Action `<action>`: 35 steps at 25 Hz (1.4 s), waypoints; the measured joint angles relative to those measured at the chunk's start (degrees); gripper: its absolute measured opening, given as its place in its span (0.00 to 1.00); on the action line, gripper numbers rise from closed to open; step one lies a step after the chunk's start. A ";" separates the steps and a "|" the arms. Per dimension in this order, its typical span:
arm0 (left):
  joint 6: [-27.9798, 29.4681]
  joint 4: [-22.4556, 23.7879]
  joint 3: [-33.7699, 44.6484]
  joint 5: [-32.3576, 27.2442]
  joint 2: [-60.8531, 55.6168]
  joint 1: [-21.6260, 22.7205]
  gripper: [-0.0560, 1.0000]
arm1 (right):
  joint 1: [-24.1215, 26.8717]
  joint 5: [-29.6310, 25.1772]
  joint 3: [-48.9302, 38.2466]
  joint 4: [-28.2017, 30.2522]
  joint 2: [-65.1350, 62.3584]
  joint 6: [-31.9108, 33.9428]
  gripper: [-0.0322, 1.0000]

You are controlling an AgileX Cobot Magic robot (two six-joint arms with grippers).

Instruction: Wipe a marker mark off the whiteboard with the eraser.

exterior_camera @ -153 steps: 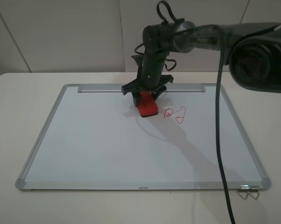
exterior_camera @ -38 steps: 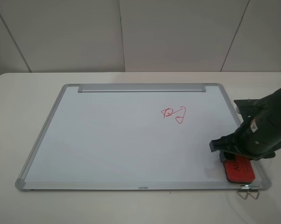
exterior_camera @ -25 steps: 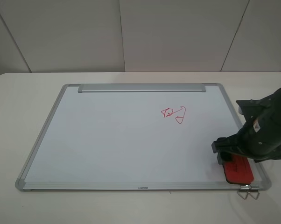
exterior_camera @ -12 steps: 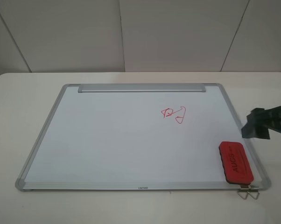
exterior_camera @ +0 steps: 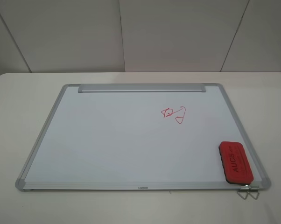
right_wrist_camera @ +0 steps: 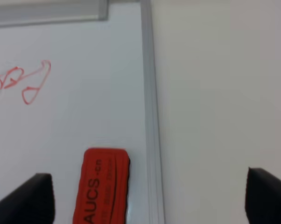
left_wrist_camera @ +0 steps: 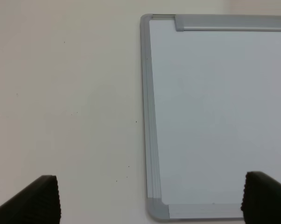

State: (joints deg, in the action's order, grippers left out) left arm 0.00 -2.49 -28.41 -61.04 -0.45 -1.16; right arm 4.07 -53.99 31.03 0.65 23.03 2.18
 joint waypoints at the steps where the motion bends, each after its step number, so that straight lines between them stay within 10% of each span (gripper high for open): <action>1: 0.00 0.00 0.00 0.00 0.00 0.00 0.79 | 0.00 -0.10 0.00 0.00 -2.55 0.00 0.74; 35: 0.00 0.00 0.00 0.00 0.00 0.00 0.79 | 0.00 -4.51 -0.05 -1.63 -23.17 -1.66 0.74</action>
State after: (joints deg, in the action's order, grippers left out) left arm 0.00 -2.49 -28.41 -61.04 -0.45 -1.16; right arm 4.07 -58.50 30.98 -0.98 -0.14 0.53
